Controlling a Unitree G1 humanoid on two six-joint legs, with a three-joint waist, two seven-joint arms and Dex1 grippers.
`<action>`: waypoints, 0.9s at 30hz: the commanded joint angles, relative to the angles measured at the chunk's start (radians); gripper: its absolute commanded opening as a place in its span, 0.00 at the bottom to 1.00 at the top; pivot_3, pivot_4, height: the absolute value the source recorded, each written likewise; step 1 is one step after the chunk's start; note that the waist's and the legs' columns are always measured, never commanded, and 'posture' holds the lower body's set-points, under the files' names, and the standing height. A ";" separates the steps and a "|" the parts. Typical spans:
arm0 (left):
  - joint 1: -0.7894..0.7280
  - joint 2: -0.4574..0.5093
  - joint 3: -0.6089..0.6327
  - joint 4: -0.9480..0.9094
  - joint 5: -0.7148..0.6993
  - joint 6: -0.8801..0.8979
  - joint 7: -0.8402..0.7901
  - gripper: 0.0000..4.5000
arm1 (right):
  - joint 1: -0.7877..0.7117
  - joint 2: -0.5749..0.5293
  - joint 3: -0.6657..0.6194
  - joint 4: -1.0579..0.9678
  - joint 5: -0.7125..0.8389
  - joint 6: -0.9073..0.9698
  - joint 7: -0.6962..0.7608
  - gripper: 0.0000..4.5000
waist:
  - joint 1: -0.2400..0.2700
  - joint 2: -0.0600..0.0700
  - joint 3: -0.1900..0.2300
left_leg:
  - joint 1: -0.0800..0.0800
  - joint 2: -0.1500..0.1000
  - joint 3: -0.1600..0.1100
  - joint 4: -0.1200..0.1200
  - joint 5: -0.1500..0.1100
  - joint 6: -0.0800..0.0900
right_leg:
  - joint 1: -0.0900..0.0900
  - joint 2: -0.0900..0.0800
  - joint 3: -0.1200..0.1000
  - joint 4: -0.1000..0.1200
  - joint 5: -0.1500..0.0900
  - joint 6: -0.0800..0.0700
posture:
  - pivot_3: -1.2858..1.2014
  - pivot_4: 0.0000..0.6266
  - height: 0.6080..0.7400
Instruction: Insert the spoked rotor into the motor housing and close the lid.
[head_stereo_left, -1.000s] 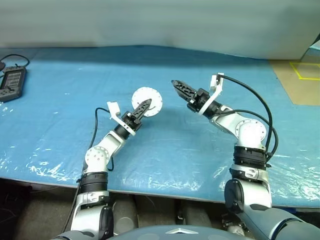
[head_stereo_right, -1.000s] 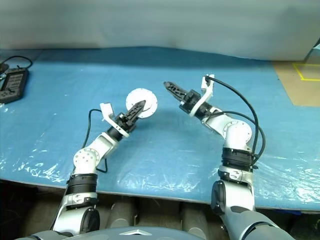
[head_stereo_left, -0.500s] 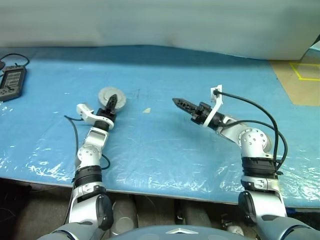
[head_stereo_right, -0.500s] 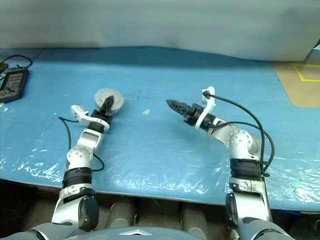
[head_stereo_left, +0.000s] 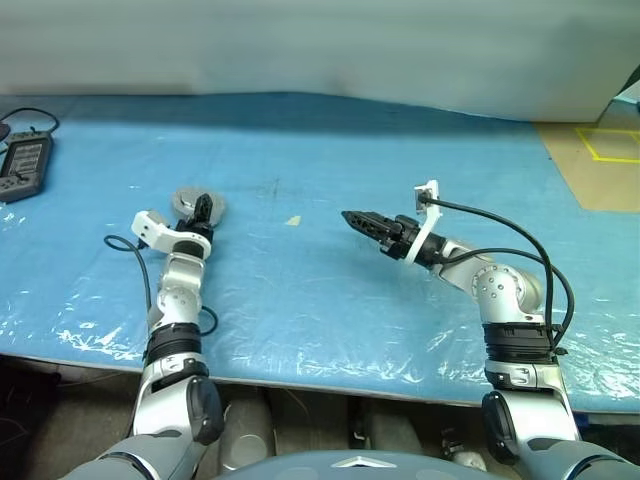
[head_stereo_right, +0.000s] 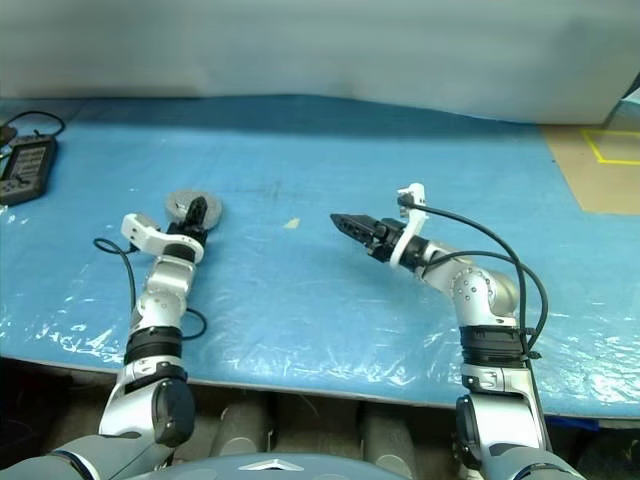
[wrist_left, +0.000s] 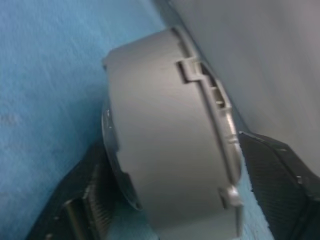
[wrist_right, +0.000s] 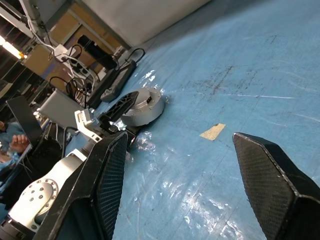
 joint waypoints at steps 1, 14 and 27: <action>0.007 0.048 0.010 0.031 0.063 -0.067 0.021 1.00 | -0.023 0.003 -0.006 -0.012 0.000 -0.015 0.009 0.78 | -0.002 0.000 0.000 | 0.000 0.000 0.000 0.000 0.000 0.000 | 0.000 0.000 0.000 0.000 0.000 0.000 | 0.52 0.24 1.00; 0.014 0.076 0.006 0.035 0.141 -0.360 -0.110 1.00 | -0.018 0.016 0.001 0.000 -0.074 -0.136 0.034 0.78 | 0.003 0.000 0.000 | -0.001 0.000 0.000 0.000 0.000 0.000 | 0.000 0.000 0.000 0.000 0.000 0.000 | 0.52 0.24 1.00; 0.002 0.142 -0.391 -0.077 0.393 -0.382 -0.448 1.00 | 0.003 -0.067 0.041 0.184 -0.399 -0.598 0.073 0.78 | 0.004 0.000 0.000 | -0.002 0.000 0.000 0.000 0.000 0.000 | -0.001 -0.001 -0.001 0.000 0.000 0.000 | 0.52 0.24 1.00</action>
